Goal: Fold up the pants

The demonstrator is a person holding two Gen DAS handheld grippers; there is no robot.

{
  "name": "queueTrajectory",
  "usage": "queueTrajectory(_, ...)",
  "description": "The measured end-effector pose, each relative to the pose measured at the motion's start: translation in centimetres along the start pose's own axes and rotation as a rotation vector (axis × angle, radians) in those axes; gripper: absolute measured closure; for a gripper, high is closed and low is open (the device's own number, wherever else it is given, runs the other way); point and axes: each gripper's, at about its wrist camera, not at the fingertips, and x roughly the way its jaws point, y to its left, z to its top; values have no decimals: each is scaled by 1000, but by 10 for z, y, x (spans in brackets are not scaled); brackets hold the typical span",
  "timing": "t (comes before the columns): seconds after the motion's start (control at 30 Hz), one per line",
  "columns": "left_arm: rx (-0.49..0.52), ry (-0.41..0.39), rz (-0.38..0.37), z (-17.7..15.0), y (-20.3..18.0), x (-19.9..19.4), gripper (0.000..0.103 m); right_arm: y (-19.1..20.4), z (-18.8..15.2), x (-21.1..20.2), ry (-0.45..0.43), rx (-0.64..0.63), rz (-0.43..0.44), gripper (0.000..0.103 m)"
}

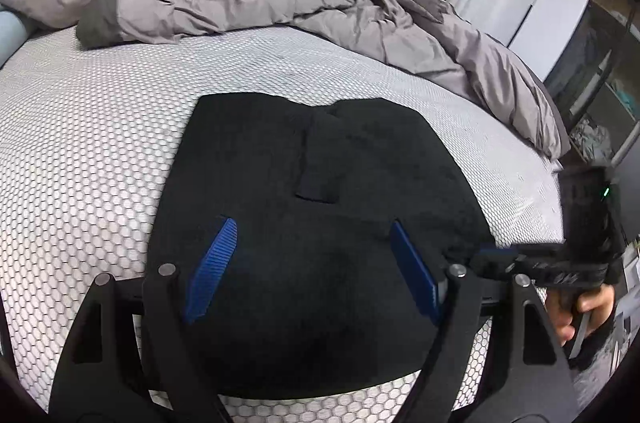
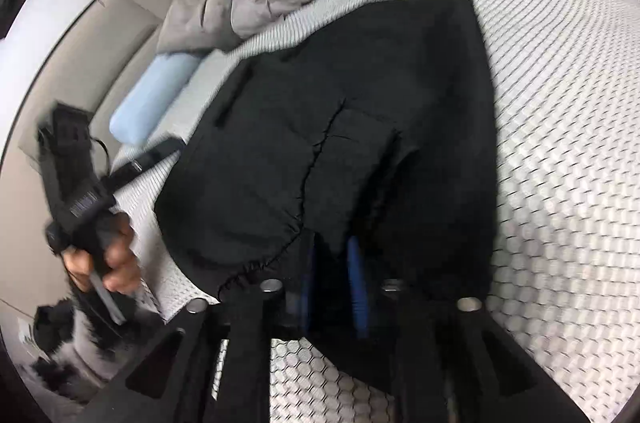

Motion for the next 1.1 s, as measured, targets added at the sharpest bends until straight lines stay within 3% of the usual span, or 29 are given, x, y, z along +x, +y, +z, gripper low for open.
queueTrajectory(0.03,13,6,-2,-1,-4,2,27,-1,3,-9,-38,0,-14,51)
queueTrajectory(0.1,39,15,-2,-2,-13,6,27,-9,7,-12,-57,32,39,50)
queueTrajectory(0.23,69,59,-49,-12,-32,17,27,-34,11,18,-4,137,130,50)
queueTrajectory(0.3,151,80,-35,-23,-51,23,27,-42,14,25,-37,175,180,50)
queueTrajectory(0.4,363,85,31,-43,-86,28,24,-35,19,25,-93,138,174,81)
queueTrajectory(0.47,432,82,74,-53,-101,30,24,-23,22,20,-131,91,160,88)
queueTrajectory(0.63,385,93,-28,-52,-111,25,22,-3,35,-19,-270,0,77,90)
queueTrajectory(0.73,393,128,-13,-55,-116,32,22,-18,50,0,-160,43,30,85)
queueTrajectory(0.8,390,129,-23,-53,-116,31,22,-49,48,26,-64,170,24,72)
queueTrajectory(0.87,357,114,-39,-47,-109,22,22,-59,47,28,-69,212,78,71)
queueTrajectory(1.0,284,38,-23,-28,-84,-4,21,-45,41,-1,-96,165,52,65)
queueTrajectory(1.1,191,-9,8,-10,-55,-18,22,-32,35,-18,-119,128,166,65)
